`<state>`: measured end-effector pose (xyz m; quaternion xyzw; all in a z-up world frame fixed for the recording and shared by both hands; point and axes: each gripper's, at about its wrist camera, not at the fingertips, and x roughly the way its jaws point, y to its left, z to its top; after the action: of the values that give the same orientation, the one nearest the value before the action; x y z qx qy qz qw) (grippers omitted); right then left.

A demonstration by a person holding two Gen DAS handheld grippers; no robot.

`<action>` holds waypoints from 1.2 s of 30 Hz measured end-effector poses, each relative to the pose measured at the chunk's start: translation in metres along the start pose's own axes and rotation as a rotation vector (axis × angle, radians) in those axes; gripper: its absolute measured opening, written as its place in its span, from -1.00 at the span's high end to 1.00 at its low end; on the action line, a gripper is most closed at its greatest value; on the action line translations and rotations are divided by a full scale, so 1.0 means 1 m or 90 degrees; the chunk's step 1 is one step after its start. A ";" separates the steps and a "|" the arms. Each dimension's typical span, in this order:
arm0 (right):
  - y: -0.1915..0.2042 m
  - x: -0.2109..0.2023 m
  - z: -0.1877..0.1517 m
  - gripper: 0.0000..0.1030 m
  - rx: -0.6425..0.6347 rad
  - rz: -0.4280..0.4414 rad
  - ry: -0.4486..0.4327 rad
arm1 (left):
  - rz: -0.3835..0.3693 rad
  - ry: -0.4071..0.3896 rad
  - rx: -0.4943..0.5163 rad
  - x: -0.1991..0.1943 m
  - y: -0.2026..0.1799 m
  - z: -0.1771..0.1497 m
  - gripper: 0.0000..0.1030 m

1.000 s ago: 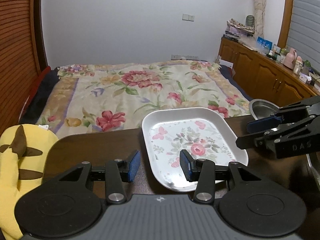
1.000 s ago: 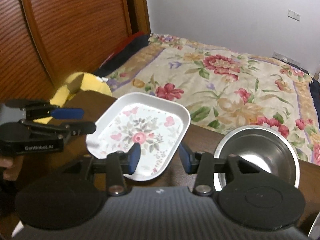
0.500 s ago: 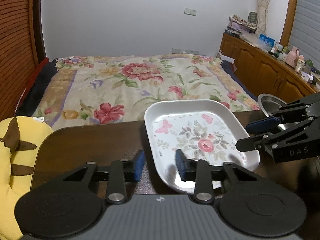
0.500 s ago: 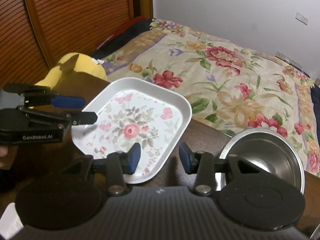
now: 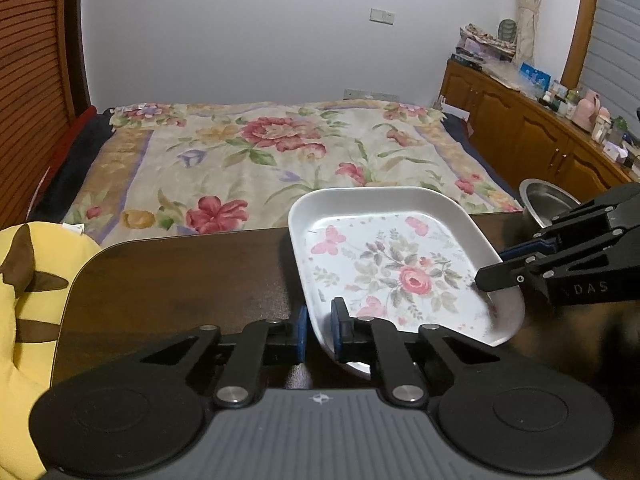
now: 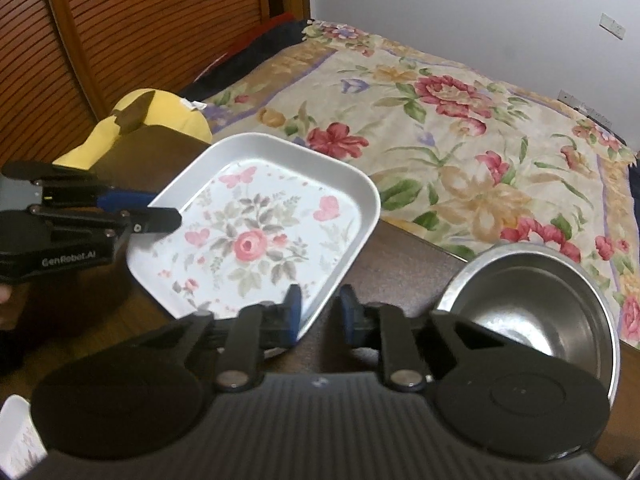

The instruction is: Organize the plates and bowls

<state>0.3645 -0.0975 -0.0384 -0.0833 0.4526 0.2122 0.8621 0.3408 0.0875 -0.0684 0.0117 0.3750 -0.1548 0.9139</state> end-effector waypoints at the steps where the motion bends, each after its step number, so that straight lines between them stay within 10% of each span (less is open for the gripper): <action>1: 0.000 0.000 0.000 0.69 0.001 0.001 0.001 | 0.002 0.002 0.001 -0.001 -0.001 0.000 0.76; 36: 0.031 -0.101 -0.033 0.70 0.020 0.020 -0.105 | 0.003 -0.089 0.033 -0.125 -0.040 -0.016 0.75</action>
<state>0.2762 -0.1104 0.0262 -0.0446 0.3847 0.2248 0.8941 0.2343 0.0862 0.0095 0.0257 0.3061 -0.1629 0.9376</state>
